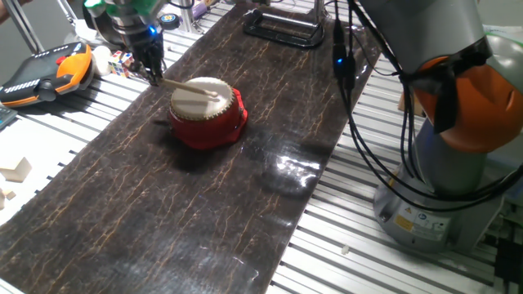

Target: Play the drum

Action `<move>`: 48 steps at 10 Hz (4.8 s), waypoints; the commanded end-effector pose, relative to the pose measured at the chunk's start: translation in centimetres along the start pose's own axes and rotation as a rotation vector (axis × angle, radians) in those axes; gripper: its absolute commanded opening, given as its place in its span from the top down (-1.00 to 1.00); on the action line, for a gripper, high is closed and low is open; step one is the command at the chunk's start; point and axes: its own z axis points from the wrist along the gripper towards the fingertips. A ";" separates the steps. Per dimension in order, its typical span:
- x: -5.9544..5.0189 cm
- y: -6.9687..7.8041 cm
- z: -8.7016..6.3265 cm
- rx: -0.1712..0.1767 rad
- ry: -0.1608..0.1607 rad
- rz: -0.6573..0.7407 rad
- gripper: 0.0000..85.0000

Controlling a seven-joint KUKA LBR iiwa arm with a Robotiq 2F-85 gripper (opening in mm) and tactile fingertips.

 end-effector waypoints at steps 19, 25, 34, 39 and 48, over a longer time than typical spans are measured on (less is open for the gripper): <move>-0.4 -0.2 1.0 0.020 -0.059 0.000 0.97; -0.2 2.4 -1.3 -0.042 0.027 0.070 0.98; 1.6 10.9 0.2 -0.080 0.097 0.186 0.98; 3.0 12.7 3.4 -0.084 0.089 0.180 0.98; 3.7 14.7 7.9 -0.082 0.058 0.189 0.98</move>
